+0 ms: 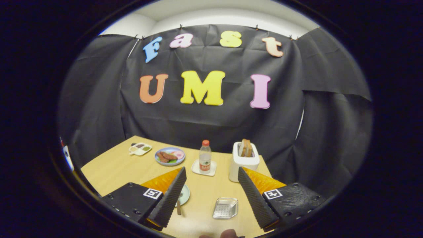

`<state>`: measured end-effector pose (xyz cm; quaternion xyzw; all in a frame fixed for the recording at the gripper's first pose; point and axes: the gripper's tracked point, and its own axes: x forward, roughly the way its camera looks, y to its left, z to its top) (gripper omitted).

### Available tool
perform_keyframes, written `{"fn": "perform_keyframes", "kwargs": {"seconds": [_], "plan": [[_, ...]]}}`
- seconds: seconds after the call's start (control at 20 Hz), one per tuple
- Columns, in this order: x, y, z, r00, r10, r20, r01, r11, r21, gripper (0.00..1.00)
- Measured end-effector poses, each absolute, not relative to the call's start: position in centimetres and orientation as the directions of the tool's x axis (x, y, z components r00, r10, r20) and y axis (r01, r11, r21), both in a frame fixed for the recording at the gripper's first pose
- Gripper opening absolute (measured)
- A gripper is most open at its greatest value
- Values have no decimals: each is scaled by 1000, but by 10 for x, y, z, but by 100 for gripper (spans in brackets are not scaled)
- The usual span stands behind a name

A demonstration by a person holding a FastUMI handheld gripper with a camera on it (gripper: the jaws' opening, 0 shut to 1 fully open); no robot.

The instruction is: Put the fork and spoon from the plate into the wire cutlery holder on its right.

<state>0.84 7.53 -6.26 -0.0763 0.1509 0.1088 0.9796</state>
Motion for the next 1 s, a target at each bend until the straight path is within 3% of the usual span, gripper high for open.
{"fn": "perform_keyframes", "kwargs": {"seconds": [0.25,0.55,0.75,1.0], "plan": [[13,111,-130,768,223,-601,-359,926,-116,96],[7,140,-223,436,173,-883,-425,905,-33,96],[6,139,-272,239,89,-967,-401,916,-14,95],[11,143,-321,144,7,-990,-423,905,-55,96]]}}
